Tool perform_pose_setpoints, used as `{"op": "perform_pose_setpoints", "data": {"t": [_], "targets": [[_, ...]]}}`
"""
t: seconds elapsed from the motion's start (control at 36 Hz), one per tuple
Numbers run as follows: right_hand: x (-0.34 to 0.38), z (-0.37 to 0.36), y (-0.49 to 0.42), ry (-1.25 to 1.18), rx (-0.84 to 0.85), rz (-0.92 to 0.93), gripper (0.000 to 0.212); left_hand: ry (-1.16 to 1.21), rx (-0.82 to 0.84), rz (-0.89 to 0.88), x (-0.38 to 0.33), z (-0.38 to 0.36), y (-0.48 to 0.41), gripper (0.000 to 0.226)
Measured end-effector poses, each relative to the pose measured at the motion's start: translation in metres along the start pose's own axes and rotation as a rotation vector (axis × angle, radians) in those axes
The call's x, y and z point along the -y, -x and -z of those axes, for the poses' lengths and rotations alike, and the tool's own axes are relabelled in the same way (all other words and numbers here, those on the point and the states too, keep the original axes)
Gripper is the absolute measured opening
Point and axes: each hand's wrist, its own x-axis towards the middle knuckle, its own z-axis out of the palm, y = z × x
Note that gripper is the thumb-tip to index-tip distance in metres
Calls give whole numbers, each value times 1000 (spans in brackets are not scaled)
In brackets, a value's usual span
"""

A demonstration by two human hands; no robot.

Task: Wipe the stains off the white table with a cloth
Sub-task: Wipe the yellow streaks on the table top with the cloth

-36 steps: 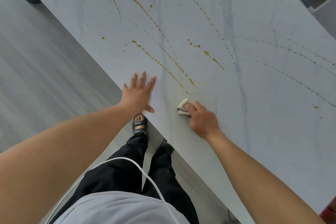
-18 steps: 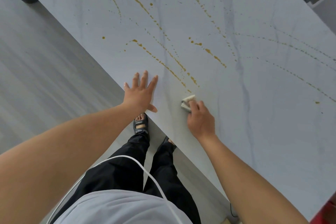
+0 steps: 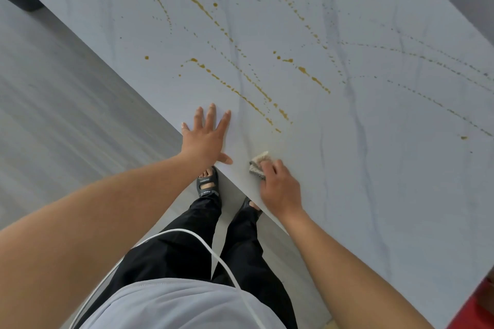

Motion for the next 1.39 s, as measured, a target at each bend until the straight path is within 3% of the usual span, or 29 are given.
{"op": "perform_pose_setpoints", "data": {"t": [0.19,0.28,0.33,0.39,0.5,0.61,0.72,0.81,1.0,1.17,1.22,1.39], "targets": [[31,-16,36,-51,84,-6,35,6,7,-17,2,0,1,133],[42,-15,37,-138,203,-58,36,-9,6,-25,3,1,2,132],[49,-11,33,-320,313,-166,34,-27,6,-36,4,1,3,130],[60,0,24,-682,358,-420,30,-40,9,-55,6,3,4,127],[73,25,5,-1251,238,-804,16,-11,-6,-112,20,5,8,114],[63,47,-14,-1621,25,-939,17,7,-51,-102,44,13,6,107],[39,75,-40,-1733,-227,-989,21,4,-38,-3,66,31,-5,116],[12,98,-63,-1622,-346,-988,20,31,-14,54,78,41,-18,128],[-52,144,-115,-959,-411,-799,5,53,21,70,86,41,-30,141],[-81,168,-156,-595,-305,-557,14,33,74,69,83,44,-30,140],[-87,174,-170,-457,-249,-455,29,31,78,80,81,45,-31,140],[-135,144,-212,157,-96,-136,35,33,110,118,76,48,-34,140]]}}
